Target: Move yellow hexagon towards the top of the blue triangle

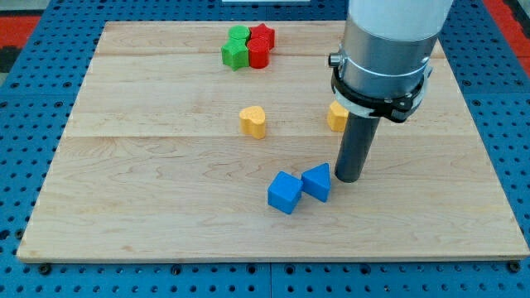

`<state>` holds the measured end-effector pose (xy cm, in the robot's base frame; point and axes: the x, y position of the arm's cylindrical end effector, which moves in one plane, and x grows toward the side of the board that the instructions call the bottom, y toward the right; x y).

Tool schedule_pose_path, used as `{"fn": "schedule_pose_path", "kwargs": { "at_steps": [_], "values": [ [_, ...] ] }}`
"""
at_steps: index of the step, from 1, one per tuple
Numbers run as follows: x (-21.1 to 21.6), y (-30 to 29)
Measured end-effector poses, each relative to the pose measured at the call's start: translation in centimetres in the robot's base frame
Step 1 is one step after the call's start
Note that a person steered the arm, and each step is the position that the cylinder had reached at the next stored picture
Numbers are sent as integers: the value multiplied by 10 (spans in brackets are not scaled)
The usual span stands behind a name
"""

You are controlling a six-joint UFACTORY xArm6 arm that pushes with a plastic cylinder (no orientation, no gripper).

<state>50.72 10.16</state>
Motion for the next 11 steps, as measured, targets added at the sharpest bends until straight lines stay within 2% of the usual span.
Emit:
{"fn": "schedule_pose_path", "kwargs": {
  "at_steps": [1, 2, 3, 4, 5, 6, 7, 8, 9, 10, 11],
  "values": [
    [2, -38],
    [29, -39],
    [32, -3],
    [8, 64],
    [-54, 105],
    [-121, 47],
    [-119, -13],
    [-74, -45],
    [-28, -46],
    [-8, -45],
    [-46, 2]
  ]
}}
